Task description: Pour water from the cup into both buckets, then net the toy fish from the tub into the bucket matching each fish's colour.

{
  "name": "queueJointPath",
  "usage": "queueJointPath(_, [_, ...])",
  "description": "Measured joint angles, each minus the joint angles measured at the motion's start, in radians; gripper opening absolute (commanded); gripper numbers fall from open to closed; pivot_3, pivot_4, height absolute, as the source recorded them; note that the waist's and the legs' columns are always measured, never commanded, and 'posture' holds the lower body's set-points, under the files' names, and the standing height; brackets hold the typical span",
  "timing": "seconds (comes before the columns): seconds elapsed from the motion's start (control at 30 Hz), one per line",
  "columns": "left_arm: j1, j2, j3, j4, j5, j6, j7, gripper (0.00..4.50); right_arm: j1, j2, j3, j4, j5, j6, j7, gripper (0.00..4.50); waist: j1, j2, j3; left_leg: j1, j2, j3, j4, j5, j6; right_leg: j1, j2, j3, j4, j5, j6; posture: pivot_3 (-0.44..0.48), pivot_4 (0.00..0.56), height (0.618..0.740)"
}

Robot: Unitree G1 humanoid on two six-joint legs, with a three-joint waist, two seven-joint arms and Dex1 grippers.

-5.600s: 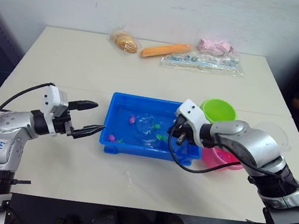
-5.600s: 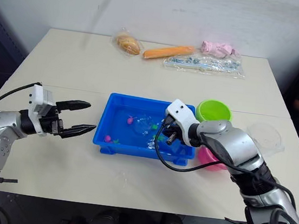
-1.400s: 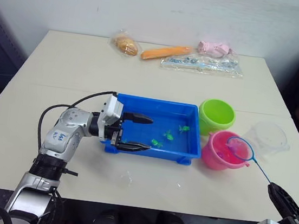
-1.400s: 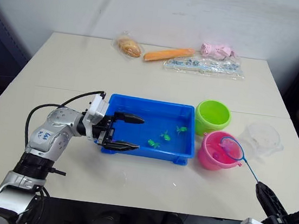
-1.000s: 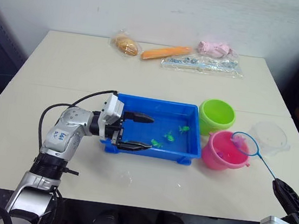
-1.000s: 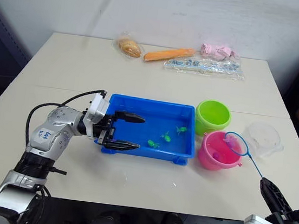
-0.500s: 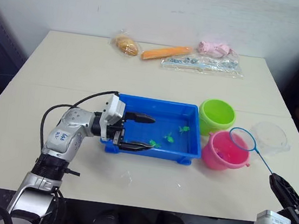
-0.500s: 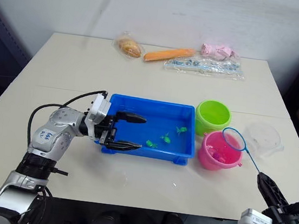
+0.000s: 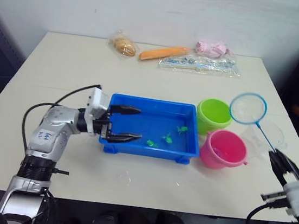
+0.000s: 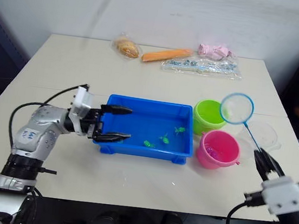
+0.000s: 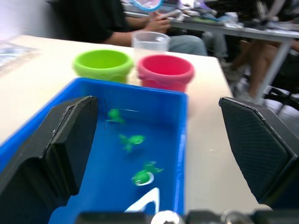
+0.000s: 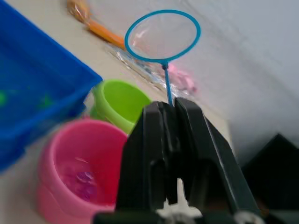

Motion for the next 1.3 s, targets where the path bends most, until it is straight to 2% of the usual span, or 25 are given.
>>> queueJointPath(0.13, [0.074,0.066,0.061,-0.006,-0.003,0.009,0.016,4.45,-0.18,-0.104,0.141,-0.048,0.196,0.3,0.052,0.0,0.002,0.0,0.0,0.0,0.0,-0.001,-0.001,-0.001,0.0,0.001,-0.001,0.0,-0.002,0.0,-0.001,0.0,0.15,0.74])
queueJointPath(0.23, [0.127,0.095,0.105,-0.009,-0.004,0.011,0.038,4.45,-0.342,-0.114,0.272,-0.042,0.264,0.479,0.054,0.0,0.003,0.0,0.0,-0.002,0.0,-0.002,-0.001,0.0,-0.001,0.0,-0.001,-0.001,-0.002,0.0,-0.001,0.0,0.15,0.74])
queueJointPath(0.43, [0.194,0.135,0.169,-0.004,-0.003,-0.019,0.053,4.45,-0.728,-0.078,0.475,0.055,0.292,0.74,0.089,0.0,0.001,0.0,0.0,-0.003,-0.001,-0.002,-0.001,-0.001,-0.001,-0.001,-0.002,-0.004,-0.002,0.0,-0.001,0.0,0.15,0.74])
queueJointPath(0.57, [0.201,0.193,0.171,0.027,0.003,-0.048,0.002,4.45,-0.936,-0.039,0.648,0.157,0.224,0.876,0.15,0.0,0.002,0.0,0.0,-0.006,-0.001,-0.001,-0.002,-0.001,-0.002,-0.005,-0.002,-0.006,-0.001,0.0,-0.001,0.0,0.15,0.74])
queueJointPath(0.67, [0.201,0.22,0.171,0.038,0.005,-0.053,-0.019,4.45,-0.988,-0.021,0.714,0.192,0.173,0.902,0.172,0.0,0.0,0.0,0.0,-0.01,-0.001,-0.001,-0.002,-0.001,-0.002,-0.008,-0.002,-0.007,-0.001,0.0,0.0,0.0,0.15,0.74])
queueJointPath(0.73, [0.198,0.249,0.166,0.039,0.009,-0.068,-0.046,4.45,-1.039,0.002,0.762,0.224,0.123,0.918,0.186,0.0,-0.003,-0.001,0.0,-0.018,-0.002,0.001,0.001,-0.001,-0.001,-0.017,-0.002,-0.006,0.003,0.0,0.0,0.0,0.15,0.74])
queueJointPath(0.9, [0.234,0.331,0.158,0.039,0.027,-0.082,-0.119,4.45,-1.126,0.052,0.866,0.311,0.001,0.924,0.227,0.0,-0.013,-0.001,0.0,-0.019,-0.002,0.003,0.0,-0.001,-0.001,-0.018,-0.001,-0.007,0.002,0.0,0.0,0.0,0.15,0.74])
queueJointPath(1.3, [0.256,0.343,0.126,0.029,0.062,-0.132,-0.156,4.45,-1.219,0.143,0.953,0.426,-0.151,0.924,0.33,0.0,-0.025,-0.001,0.0,-0.019,-0.001,0.002,0.0,-0.001,-0.002,-0.019,-0.001,-0.007,0.002,0.0,0.0,0.0,0.15,0.74])
